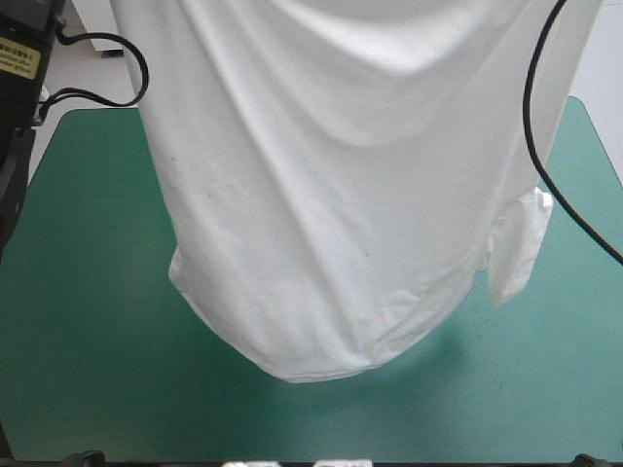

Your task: Fold the cloth

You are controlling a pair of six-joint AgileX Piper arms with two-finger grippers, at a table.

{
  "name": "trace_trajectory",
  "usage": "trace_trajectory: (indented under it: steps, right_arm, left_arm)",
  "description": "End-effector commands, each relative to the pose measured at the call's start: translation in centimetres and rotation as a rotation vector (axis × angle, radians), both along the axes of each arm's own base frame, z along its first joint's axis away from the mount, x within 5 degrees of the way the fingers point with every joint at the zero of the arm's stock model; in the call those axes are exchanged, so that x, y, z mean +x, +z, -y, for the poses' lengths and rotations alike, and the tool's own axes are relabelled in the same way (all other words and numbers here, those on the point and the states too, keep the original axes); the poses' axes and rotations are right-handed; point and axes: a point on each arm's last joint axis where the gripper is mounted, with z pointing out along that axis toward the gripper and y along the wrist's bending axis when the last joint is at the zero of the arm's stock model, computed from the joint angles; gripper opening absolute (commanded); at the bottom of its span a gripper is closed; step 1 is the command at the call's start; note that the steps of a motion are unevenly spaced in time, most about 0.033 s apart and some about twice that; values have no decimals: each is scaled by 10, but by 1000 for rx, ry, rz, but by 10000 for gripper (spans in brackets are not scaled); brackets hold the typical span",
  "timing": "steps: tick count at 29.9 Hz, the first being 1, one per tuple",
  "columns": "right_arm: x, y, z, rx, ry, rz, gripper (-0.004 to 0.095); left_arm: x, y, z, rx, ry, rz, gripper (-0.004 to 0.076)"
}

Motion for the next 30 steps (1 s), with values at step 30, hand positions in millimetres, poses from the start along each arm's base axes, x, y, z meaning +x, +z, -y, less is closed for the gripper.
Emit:
trace_trajectory:
  steps: [30]
  right_arm:
    - [118,-5,13,107,-16,353,-17]
  left_arm:
    - [150,-27,-36,-211,-64,162,-3]
